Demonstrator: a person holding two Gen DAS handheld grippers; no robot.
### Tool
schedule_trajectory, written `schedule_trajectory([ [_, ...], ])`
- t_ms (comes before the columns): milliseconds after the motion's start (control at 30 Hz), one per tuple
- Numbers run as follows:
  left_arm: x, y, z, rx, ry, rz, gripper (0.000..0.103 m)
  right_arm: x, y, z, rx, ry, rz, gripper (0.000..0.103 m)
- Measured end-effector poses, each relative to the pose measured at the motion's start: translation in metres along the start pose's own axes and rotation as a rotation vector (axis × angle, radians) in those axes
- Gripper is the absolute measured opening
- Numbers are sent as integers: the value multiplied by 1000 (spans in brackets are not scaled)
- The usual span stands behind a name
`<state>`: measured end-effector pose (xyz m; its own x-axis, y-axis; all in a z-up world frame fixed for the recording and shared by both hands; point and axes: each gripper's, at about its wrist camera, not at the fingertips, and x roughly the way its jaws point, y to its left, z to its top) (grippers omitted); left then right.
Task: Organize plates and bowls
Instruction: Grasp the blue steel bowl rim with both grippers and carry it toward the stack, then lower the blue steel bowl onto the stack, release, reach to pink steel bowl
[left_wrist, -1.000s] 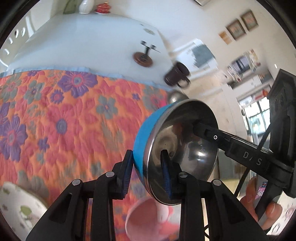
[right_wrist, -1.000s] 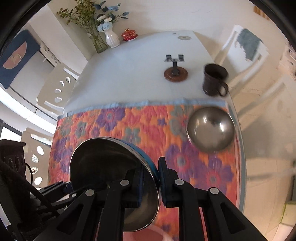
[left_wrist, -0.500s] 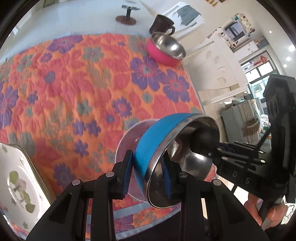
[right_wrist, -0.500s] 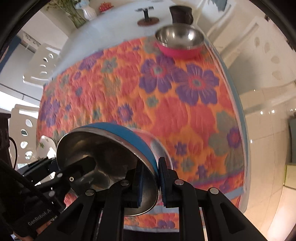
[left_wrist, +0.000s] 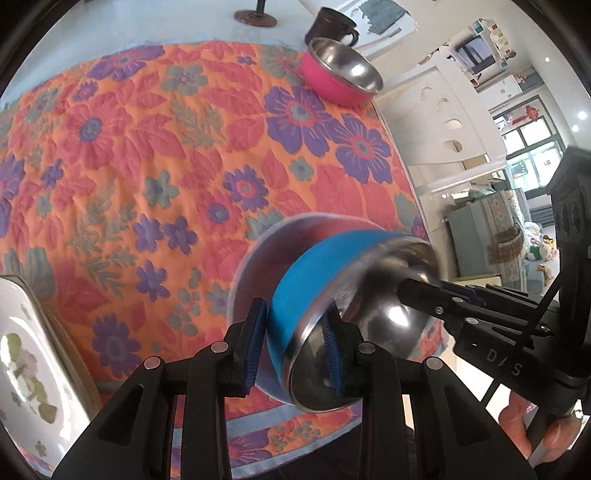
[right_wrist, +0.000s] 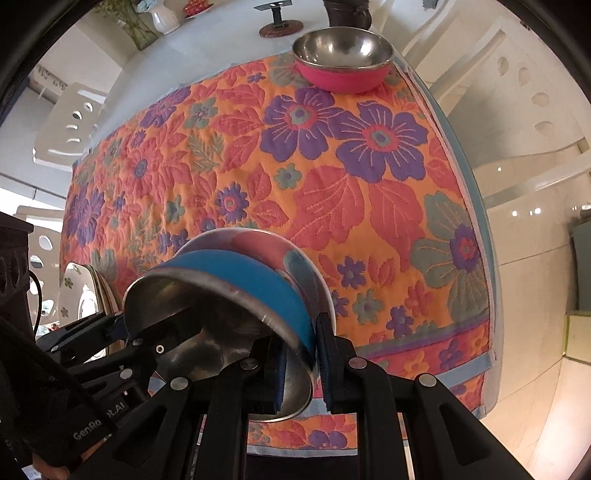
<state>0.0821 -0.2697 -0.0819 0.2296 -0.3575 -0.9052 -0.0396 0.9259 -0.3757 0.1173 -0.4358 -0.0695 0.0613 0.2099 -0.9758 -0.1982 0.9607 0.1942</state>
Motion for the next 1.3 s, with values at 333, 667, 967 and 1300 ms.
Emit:
schedule_trajectory([
  [333, -39, 24, 17, 9, -98, 86, 30, -21, -30, 12, 58, -31, 68, 13],
  [667, -62, -6, 50, 61, -231, 45, 42, -53, -36, 41, 52, -190, 200, 16],
  [967, -81, -34, 152, 138, -382, 5, 85, -96, -71, 107, 155, -459, 291, 65],
  [1300, 12, -20, 235, 62, -249, -67, 68, -26, -120, 202, 305, -374, 201, 61],
])
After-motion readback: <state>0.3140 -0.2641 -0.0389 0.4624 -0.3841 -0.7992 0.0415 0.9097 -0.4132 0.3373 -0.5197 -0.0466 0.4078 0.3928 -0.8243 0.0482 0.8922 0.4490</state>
